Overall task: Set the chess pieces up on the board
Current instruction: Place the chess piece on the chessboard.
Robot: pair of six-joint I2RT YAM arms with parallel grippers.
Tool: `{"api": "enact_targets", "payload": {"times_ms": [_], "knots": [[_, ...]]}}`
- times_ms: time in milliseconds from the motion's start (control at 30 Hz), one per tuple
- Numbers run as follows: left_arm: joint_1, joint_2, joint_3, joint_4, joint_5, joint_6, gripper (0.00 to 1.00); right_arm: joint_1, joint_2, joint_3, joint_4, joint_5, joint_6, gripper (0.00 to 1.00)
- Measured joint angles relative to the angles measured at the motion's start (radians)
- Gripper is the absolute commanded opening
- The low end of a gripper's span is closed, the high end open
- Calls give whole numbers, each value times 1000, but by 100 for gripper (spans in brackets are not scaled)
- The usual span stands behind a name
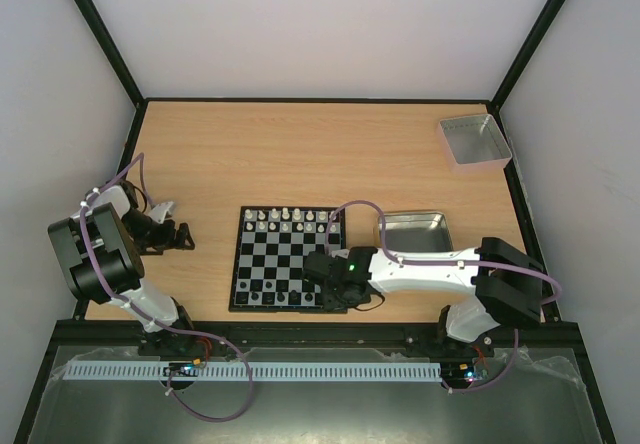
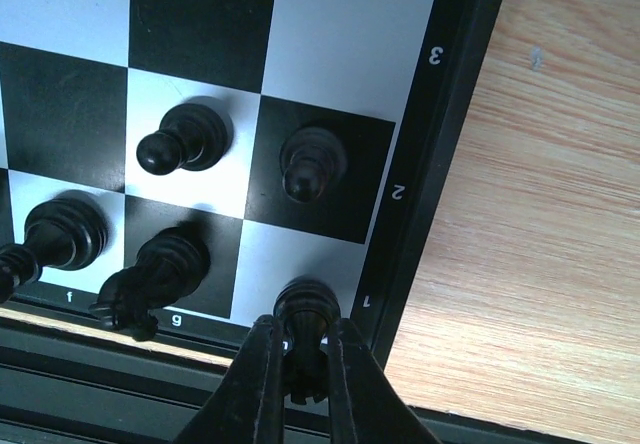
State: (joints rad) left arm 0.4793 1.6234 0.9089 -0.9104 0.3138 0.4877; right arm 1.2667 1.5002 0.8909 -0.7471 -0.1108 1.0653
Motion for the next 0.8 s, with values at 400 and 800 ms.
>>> {"api": "enact_targets", "payload": {"times_ms": [400, 800], "knots": [[0, 0, 0, 0, 0, 0, 99, -10, 23, 19, 1, -3, -23, 14], [10, 0, 0, 0, 0, 0, 99, -10, 34, 32, 0, -5, -37, 23]]}}
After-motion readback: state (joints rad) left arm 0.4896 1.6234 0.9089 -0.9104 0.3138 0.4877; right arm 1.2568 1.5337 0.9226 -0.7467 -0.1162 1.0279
